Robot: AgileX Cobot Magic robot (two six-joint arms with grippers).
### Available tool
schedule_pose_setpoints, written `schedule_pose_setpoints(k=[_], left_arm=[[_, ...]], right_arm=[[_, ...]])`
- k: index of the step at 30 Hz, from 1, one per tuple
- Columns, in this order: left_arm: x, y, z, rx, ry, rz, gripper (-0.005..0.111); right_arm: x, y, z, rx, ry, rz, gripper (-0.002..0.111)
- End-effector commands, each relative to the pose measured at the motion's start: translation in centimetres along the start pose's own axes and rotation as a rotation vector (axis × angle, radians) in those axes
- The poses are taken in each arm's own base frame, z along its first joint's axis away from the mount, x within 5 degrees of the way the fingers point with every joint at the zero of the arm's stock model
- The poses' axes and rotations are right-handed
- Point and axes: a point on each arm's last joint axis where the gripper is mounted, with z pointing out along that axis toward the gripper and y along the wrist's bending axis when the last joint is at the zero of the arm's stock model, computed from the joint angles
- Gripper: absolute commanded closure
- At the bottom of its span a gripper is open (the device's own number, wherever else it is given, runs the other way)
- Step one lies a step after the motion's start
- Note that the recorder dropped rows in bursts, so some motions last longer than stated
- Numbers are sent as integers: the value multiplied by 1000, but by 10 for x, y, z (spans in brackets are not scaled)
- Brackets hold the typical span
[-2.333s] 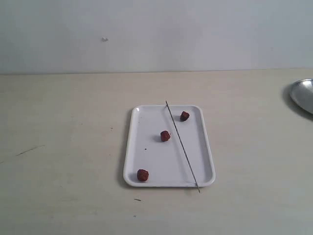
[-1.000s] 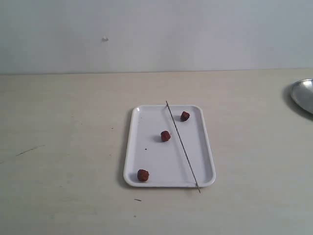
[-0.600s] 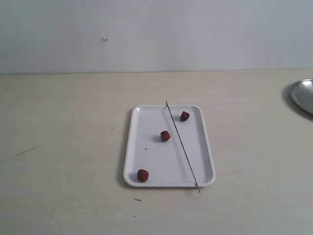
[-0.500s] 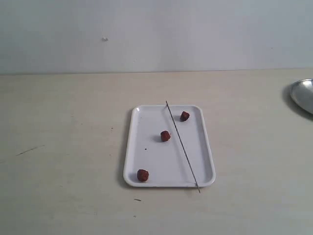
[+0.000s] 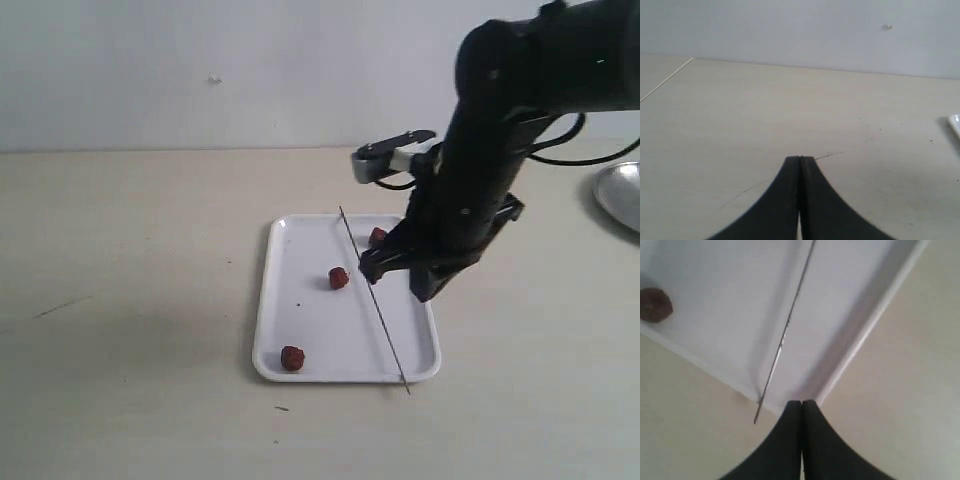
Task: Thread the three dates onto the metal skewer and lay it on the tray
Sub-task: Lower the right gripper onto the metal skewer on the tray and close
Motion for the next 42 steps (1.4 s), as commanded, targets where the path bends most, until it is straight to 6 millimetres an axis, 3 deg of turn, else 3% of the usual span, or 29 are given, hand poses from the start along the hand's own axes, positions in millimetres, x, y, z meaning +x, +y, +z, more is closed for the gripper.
schedule_pose_setpoints(k=[1,5,7,10,27,42], left_arm=[[0,0,0,2,-9,-7,107],[0,0,0,2,-9,-7,107],[0,0,0,2,-9,-7,107],[0,0,0,2,-9,-7,107],[0,0,0,2,-9,-7,107],[0,0,0,2,-9,-7,107]], right_arm=[[-28,5,28,5,9,-21,106],[-34,3,47,6,29,-25,89],[-37,2,57,8,16,-23,73],[-39,2,64,4,6,-18,64],[-46,1,80,-1,-43,128,68],[-42,1,94,-5,7,140,69]])
